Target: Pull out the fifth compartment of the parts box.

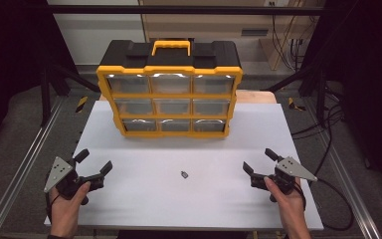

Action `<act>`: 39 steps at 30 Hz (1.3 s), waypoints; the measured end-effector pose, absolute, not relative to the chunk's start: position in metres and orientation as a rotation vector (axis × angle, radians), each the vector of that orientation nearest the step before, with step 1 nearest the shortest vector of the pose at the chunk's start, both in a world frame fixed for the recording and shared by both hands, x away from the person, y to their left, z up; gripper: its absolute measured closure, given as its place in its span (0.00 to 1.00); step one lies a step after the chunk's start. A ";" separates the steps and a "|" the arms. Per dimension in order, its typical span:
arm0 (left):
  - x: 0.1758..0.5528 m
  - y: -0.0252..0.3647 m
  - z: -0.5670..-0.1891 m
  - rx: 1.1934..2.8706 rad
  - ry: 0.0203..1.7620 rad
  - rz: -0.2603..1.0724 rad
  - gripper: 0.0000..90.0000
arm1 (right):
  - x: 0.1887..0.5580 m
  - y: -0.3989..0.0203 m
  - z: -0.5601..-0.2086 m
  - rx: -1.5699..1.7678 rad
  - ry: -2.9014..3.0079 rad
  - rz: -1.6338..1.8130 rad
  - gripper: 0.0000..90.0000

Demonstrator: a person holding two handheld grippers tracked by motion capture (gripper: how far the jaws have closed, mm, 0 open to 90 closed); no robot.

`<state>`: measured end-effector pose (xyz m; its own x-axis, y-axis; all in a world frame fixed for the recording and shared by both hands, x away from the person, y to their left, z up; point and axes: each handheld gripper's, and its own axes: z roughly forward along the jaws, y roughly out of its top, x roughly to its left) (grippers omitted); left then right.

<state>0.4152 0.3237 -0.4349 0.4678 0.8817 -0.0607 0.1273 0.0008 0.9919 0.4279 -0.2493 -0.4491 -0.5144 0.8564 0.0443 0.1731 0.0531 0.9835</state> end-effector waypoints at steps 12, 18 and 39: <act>0.425 0.294 -0.436 1.618 0.905 0.820 0.04 | 0.429 -0.244 -0.450 1.032 1.764 1.484 0.06; 0.421 0.270 -0.432 1.724 0.818 0.874 0.02 | 0.427 -0.246 -0.448 1.045 1.754 1.489 0.06; 0.445 0.197 -0.404 1.989 0.583 0.935 0.04 | 0.427 -0.244 -0.447 1.039 1.767 1.486 0.06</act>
<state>0.4451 0.1967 -0.4040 0.6135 0.6827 0.3969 0.0556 -0.5387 0.8407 0.4268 -0.2445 -0.4468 -0.5133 0.8574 0.0386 0.1848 0.0665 0.9805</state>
